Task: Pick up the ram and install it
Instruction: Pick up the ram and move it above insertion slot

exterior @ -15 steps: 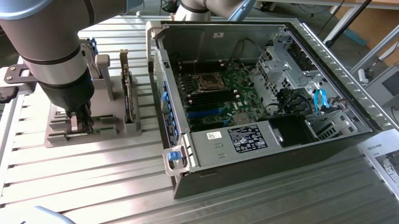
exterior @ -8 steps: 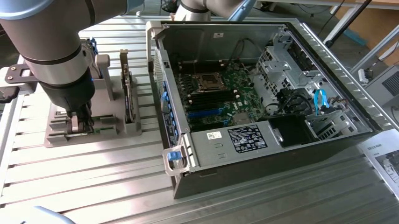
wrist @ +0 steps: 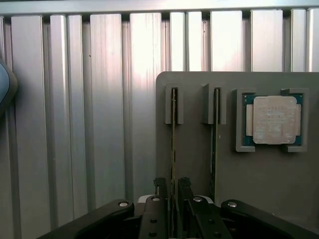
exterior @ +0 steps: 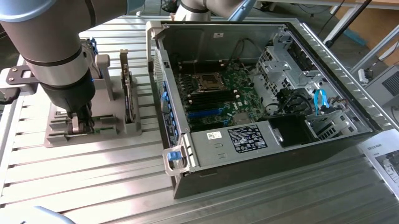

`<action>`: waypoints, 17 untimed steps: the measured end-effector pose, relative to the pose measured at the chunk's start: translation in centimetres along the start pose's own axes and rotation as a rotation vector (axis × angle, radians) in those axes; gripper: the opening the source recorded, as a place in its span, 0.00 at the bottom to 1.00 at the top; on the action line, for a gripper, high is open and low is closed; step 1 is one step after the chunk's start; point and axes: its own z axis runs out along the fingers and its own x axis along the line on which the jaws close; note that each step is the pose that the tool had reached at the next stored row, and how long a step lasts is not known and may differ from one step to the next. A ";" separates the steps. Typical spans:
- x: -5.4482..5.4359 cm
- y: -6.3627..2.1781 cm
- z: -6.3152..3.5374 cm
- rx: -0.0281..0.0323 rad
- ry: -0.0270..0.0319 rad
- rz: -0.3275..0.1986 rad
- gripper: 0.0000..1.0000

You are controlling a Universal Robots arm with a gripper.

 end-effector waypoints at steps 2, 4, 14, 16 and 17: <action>0.0 0.00 0.00 0.0000 0.0000 0.000 0.24; 0.0 0.00 0.01 0.0001 -0.0001 0.000 0.24; -0.2 0.00 0.07 0.0001 -0.0001 0.000 0.24; -0.2 0.00 0.17 0.0001 -0.0001 0.000 0.24; -0.2 0.00 0.21 0.0001 -0.0001 0.000 0.24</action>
